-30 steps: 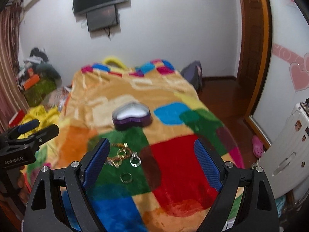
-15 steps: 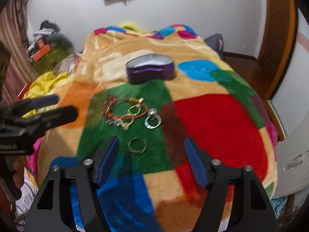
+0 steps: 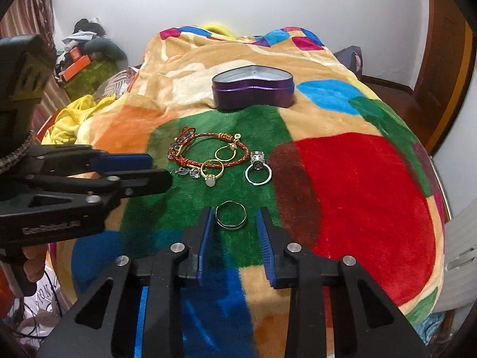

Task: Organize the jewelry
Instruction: 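Grasp the plain silver ring with the right tool while the left grasps a small silver earring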

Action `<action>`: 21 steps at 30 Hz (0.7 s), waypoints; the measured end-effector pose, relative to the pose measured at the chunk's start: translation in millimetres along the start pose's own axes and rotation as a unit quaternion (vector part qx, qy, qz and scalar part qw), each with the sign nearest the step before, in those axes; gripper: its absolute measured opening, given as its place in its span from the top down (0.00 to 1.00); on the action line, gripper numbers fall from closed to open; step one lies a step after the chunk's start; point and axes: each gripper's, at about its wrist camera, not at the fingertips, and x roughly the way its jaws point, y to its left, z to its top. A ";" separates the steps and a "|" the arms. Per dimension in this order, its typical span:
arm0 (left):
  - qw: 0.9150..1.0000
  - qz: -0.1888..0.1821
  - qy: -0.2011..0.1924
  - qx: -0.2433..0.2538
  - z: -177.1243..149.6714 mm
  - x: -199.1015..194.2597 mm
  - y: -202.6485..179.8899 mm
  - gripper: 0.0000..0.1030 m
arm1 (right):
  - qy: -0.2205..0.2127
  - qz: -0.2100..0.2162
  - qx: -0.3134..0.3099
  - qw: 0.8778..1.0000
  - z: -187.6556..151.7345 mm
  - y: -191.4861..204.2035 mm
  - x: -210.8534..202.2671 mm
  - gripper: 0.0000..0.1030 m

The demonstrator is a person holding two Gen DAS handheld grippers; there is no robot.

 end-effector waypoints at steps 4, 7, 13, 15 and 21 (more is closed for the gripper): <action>1.000 -0.018 0.002 -0.022 -0.1 5.2 6.3 0.74 | -0.001 0.004 -0.002 1.000 -0.4 0.3 2.2 0.80; 1.000 -0.019 0.001 -0.021 -0.9 5.6 5.5 0.78 | -0.001 0.006 -0.002 1.000 -1.1 0.9 2.8 0.80; 1.000 -0.021 0.001 -0.009 -0.5 7.8 -0.8 0.96 | -0.004 0.008 0.000 1.000 -1.1 0.9 3.7 0.80; 1.000 -0.013 0.000 -0.003 0.0 8.4 -3.7 0.99 | -0.006 0.011 0.004 1.000 -1.3 0.1 2.3 0.80; 1.000 -0.009 -0.014 -0.002 0.2 -5.1 -6.3 1.00 | -0.013 0.015 0.020 1.000 0.5 -3.6 -4.2 0.81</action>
